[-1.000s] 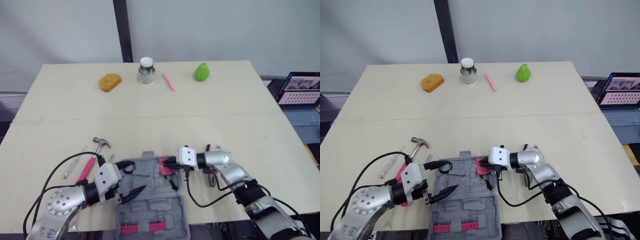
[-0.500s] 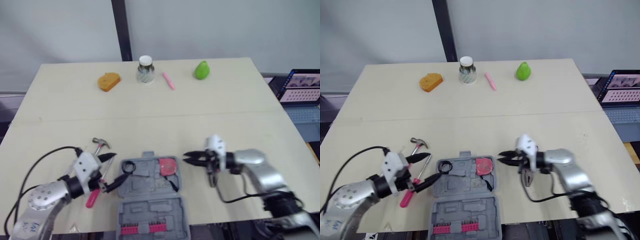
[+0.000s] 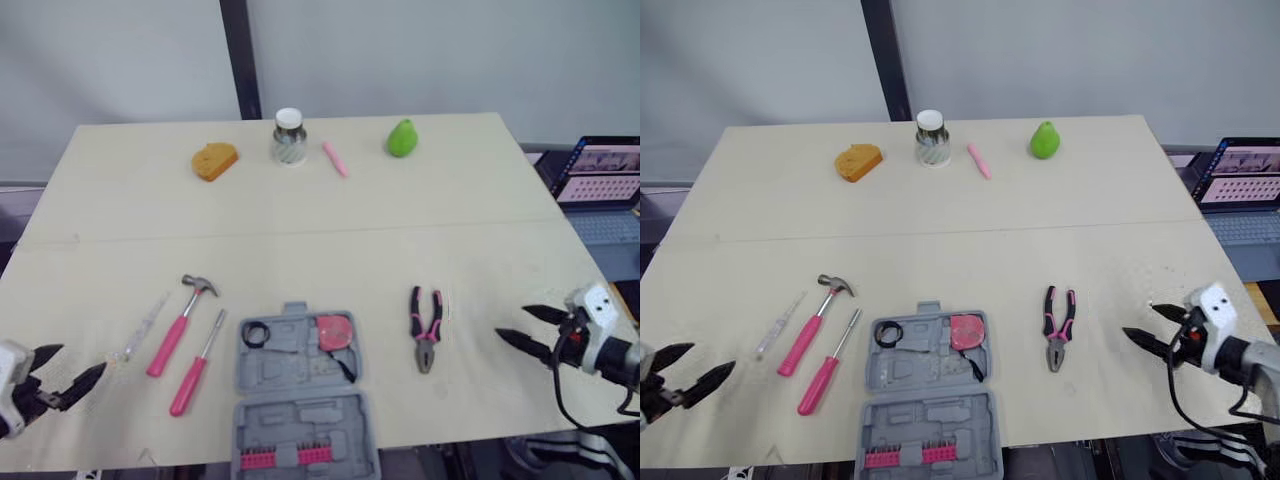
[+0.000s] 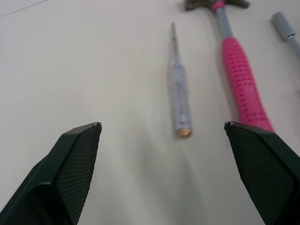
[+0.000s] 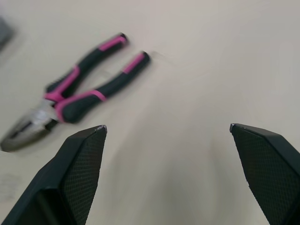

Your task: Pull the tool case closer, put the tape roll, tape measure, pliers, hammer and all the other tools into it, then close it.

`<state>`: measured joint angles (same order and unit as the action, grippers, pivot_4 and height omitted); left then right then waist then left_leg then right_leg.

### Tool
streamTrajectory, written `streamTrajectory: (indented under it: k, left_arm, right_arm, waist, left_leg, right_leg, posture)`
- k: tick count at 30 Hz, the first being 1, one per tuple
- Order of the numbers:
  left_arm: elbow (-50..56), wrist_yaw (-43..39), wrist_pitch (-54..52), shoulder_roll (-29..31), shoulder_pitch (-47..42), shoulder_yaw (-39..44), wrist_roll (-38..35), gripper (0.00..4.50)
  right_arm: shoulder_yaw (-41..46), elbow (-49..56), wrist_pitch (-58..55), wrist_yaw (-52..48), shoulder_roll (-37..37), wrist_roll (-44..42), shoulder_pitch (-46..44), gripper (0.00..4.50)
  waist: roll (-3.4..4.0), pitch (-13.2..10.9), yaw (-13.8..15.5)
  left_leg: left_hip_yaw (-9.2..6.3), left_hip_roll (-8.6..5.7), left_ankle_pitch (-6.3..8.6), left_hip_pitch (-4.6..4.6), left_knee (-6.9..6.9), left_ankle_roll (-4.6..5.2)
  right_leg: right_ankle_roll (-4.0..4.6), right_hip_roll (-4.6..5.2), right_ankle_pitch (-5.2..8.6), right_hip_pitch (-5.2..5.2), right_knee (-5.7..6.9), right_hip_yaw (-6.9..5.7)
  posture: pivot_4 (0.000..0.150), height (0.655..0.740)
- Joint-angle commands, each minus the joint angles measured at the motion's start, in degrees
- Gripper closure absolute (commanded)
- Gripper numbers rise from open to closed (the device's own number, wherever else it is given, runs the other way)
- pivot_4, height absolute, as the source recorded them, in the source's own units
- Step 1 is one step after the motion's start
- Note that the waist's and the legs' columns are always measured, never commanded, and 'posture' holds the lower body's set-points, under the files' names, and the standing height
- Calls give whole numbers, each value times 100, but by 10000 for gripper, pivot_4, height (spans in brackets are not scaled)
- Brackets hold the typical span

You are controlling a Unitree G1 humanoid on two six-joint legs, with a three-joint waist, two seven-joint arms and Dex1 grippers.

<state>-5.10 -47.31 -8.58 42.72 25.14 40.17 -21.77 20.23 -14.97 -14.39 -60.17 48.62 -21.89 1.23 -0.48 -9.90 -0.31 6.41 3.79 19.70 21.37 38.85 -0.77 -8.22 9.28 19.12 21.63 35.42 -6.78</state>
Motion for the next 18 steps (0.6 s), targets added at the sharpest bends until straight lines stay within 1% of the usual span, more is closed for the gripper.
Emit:
streamTrajectory:
  k: [1,7,11,13,15,18]
  left_arm:
    - [-492,26,346,110,10,293,76,0]
    - [-672,93,501,126,-86,271,97,0]
    - [-429,88,474,62,-173,126,73,0]
    - [-125,32,371,20,-236,-31,-2,0]
    - [259,-16,240,-8,-277,-230,-65,0]
    - [1260,-66,-112,-38,-469,-872,-185,0]
  right_arm:
    - [212,-665,502,30,47,107,-15,568]
    - [167,-1182,842,-64,22,131,-148,568]
    - [177,-1161,837,-69,-30,49,-147,568]
    - [194,-788,674,12,-143,-70,-20,568]
    - [221,-118,361,403,-375,-171,180,568]
    - [88,1552,-512,1637,-1092,-214,644,568]
  waist:
    - [-2,-1,-2]
    - [-2,-2,-10]
    - [-1,-2,-21]
    - [-2,-2,-17]
    - [-2,-2,-7]
    - [-2,-1,25]
  left_leg:
    - [6,0,0,-6,-1,0]
    - [26,3,5,-16,-2,3]
    - [29,5,8,-17,-2,2]
    - [31,5,9,-17,-2,1]
    - [31,6,10,-17,-1,1]
    - [29,8,11,-16,-1,-2]
  right_leg:
    - [0,2,0,0,2,2]
    - [0,9,0,5,10,3]
    - [0,10,0,8,13,4]
    - [0,11,0,9,14,3]
    - [0,11,0,8,14,3]
    - [0,11,0,9,18,4]
  posture:
    - [1500,7400]
    - [1500,7400]
    - [1500,7400]
    - [1500,7400]
    - [1500,7400]
    - [1500,7400]
